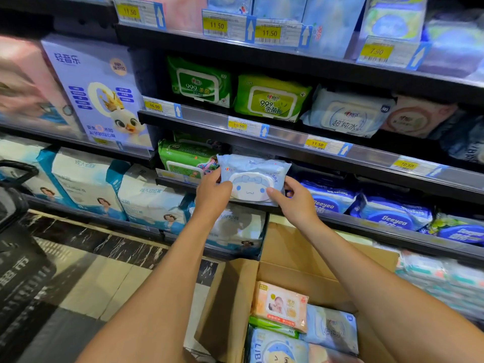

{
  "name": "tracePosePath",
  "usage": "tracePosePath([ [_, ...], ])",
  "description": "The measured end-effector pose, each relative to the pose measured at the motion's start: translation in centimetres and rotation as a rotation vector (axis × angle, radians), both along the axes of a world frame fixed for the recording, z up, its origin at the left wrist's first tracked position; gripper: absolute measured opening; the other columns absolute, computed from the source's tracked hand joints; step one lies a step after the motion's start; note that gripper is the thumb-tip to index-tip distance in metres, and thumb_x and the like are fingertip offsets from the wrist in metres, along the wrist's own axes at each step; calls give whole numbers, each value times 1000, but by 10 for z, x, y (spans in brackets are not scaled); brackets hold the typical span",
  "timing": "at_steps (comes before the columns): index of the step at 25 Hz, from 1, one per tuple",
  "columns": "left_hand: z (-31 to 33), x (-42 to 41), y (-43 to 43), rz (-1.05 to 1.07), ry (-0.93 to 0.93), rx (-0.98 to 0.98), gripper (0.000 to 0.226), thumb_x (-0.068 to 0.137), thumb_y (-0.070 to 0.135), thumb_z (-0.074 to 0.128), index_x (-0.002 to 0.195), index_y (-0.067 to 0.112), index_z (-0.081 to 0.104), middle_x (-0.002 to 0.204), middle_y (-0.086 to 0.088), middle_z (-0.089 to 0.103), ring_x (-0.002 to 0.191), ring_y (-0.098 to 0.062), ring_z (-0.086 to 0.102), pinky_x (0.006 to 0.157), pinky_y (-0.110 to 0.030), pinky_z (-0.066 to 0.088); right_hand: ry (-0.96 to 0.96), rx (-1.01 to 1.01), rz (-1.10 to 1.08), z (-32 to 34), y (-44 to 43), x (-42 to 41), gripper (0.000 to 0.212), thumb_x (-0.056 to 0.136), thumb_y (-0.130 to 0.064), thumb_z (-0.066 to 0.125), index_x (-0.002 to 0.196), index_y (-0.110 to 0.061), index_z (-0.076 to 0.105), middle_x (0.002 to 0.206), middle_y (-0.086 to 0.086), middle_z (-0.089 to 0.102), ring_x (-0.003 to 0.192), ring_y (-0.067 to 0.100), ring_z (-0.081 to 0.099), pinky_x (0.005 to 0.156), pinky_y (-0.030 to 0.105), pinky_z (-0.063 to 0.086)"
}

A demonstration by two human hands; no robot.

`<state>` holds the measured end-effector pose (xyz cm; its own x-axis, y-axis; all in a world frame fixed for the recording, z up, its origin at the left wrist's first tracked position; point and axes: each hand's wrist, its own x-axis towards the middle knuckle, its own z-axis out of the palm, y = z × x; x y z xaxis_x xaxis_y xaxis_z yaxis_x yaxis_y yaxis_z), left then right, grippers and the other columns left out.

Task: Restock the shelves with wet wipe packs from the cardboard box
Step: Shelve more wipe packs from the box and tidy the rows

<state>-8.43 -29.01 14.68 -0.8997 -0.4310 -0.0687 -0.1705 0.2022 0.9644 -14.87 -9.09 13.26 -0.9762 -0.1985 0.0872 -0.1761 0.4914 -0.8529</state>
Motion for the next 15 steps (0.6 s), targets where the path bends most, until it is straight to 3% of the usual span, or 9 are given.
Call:
tracePosePath([
  [3,-1,-11,1,-22,-24,45,61,85,4,44,129,42,65,109,15,70,96,-18,63,81,-42,55,5,-12,-42,-3,-2,-12,43,92,-40,73,133,-30,62,122,-12,70,102,13,67,87,37,57],
  [7,-13,-28,-1,-64,-28,68,66,87,-5,40,134,37,61,109,8,72,84,-16,58,65,-30,46,23,-10,-59,-5,-7,-21,33,94,-34,72,125,-27,62,110,-14,71,89,4,70,75,30,57],
  [9,-18,-35,-4,-87,-20,94,71,90,-9,39,140,38,58,117,10,72,95,-11,63,74,-29,51,14,-8,-57,-9,-11,-26,24,95,-32,72,115,-24,62,103,-12,72,87,5,70,69,26,52],
  [12,-28,-47,-6,-113,-14,146,89,85,-22,33,150,36,49,134,13,67,124,-4,60,100,-32,53,-52,-30,-58,-13,-17,-32,27,95,-24,71,118,-19,59,106,-5,71,95,12,68,71,25,50],
  [15,-35,-59,-9,-117,5,161,92,81,-25,30,149,33,50,133,10,68,125,-9,61,103,-33,53,-127,-47,-57,-20,-23,-38,29,94,-6,63,119,-18,55,105,-2,70,94,15,67,66,21,47],
])
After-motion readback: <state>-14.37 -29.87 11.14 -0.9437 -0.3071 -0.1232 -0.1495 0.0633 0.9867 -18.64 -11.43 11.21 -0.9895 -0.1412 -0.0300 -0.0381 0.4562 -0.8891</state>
